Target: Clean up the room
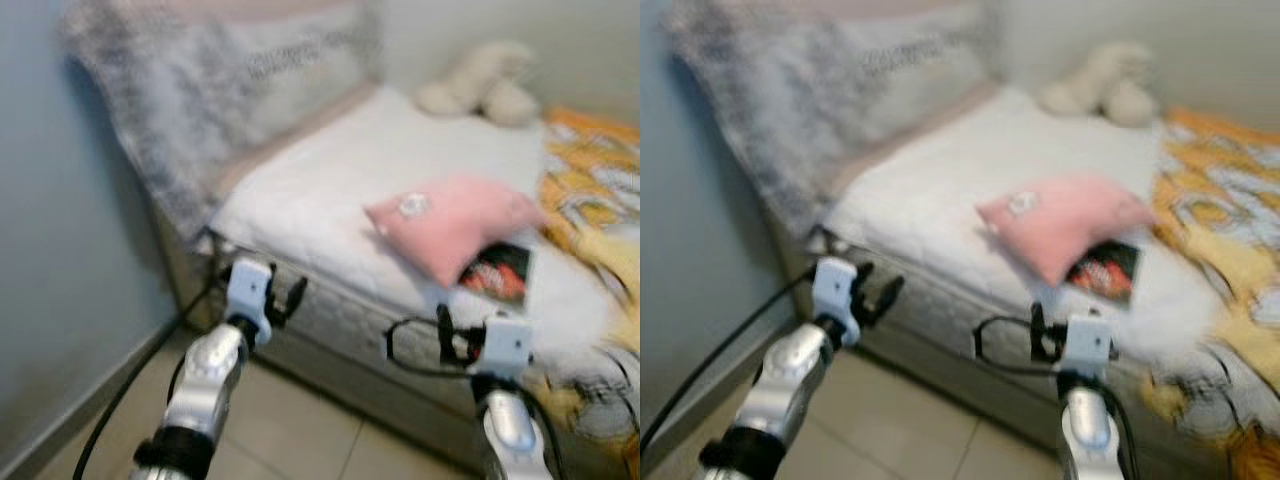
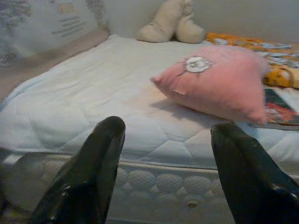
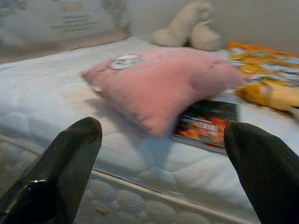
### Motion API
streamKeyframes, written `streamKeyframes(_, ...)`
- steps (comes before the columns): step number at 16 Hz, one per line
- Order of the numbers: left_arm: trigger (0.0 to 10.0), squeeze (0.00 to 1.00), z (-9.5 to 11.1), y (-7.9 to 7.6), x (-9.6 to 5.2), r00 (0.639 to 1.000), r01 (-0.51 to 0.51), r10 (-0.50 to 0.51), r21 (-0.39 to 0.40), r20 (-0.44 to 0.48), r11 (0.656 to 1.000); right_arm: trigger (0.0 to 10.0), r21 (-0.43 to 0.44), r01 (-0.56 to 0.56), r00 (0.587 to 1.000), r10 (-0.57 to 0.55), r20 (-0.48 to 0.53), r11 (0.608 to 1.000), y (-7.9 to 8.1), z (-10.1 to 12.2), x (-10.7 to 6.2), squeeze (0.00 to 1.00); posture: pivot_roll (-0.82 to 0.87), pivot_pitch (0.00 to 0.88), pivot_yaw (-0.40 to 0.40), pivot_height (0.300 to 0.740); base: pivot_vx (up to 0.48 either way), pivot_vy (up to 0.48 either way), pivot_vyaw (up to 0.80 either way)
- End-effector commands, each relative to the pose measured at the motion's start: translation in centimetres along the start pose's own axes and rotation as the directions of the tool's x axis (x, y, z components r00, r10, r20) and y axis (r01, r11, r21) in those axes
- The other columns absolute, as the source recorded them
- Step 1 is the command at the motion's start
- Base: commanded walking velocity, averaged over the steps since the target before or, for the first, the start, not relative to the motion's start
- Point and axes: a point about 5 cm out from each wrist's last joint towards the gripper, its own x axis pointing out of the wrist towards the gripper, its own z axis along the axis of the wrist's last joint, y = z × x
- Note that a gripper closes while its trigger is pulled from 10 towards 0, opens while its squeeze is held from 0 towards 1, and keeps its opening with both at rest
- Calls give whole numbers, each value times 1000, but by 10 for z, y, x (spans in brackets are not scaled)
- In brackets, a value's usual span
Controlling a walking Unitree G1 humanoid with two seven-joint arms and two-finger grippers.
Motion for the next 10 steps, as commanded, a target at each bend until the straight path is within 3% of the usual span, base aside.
streamKeyframes(1,10000,1000,7,-7,7,1000,22,-22,3,21,1000,10000,-41,37,999,-37,8,998,-10,4,3,1000,113,0,-12,740,0,0,-688)
streamKeyframes(4,10000,1000,5,-9,8,1000,28,-29,15,6,999,10000,-44,61,998,-62,-26,997,-13,-2,2,1000,110,0,-13,740,0,0,-796)
streamKeyframes(5,10000,0,5,-10,9,1000,22,-22,20,5,1000,10000,-66,52,997,-56,-49,996,-13,-5,2,541,109,0,-13,740,0,0,0)
streamKeyframes(6,10000,0,6,-10,9,1000,18,-18,18,14,1000,10000,-70,49,998,-52,-45,996,-13,-4,3,0,109,0,-13,740,0,0,0)
streamKeyframes(7,10000,0,5,-7,9,1000,-20,21,-38,14,999,10000,-81,25,999,-27,-24,996,-10,-1,4,0,105,0,-13,740,480,0,0)
streamKeyframes(8,10000,82,6,-4,9,999,-44,45,-53,16,998,10000,-85,18,1000,-20,-14,996,-9,1,5,0,104,0,-14,740,480,0,0)
streamKeyframes(9,10000,1000,5,-2,9,997,-70,71,-44,12,997,10000,-74,21,1000,-23,-19,997,-9,1,5,0,105,0,-14,740,480,0,0)
streamKeyframes(10,10000,1000,4,-1,8,997,-81,82,-35,6,996,10000,-63,27,999,-29,-27,998,-10,0,5,0,105,0,-15,740,0,0,0)
